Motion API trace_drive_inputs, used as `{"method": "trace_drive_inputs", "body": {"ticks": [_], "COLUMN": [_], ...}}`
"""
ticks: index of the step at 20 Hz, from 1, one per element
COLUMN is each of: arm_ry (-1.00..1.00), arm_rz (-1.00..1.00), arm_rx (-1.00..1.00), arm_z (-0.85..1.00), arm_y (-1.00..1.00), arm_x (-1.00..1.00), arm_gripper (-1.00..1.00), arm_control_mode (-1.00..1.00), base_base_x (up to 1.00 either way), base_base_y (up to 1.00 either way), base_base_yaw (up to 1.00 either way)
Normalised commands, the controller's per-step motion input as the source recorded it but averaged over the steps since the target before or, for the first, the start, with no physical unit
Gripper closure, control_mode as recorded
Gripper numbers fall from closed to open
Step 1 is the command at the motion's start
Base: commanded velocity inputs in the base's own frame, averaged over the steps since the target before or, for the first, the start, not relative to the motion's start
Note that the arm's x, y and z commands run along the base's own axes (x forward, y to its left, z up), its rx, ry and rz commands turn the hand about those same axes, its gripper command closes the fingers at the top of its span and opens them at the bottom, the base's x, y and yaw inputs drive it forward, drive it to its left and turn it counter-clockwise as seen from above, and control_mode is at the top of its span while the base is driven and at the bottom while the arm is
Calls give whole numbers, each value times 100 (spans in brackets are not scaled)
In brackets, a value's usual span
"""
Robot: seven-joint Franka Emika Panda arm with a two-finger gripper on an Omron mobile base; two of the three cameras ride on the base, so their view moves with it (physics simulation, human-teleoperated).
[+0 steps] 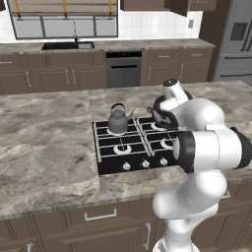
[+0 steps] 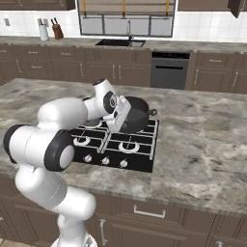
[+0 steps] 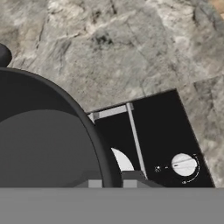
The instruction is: Pick the kettle from the cabinet and place it on a stove burner. Then pick the pot from the counter and place it on another stove burner. Finally, turn both burners on.
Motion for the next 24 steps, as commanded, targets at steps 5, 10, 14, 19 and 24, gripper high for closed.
{"method": "trace_drive_inputs", "body": {"ticks": [5, 10, 14, 19, 24], "arm_ry": [1, 5, 4, 1, 0], "arm_rz": [0, 1, 2, 2, 0], "arm_rx": [0, 0, 0, 0, 0], "arm_z": [-3, 0, -5, -14, -20], "arm_y": [0, 0, 0, 0, 0], "arm_x": [33, 37, 32, 31, 22], "arm_gripper": [100, 100, 100, 100, 100], "arm_control_mode": [-100, -100, -100, -100, -100], "base_base_x": [0, 0, 0, 0, 0], "base_base_y": [0, 0, 0, 0, 0], "base_base_yaw": [0, 0, 0, 0, 0]}}
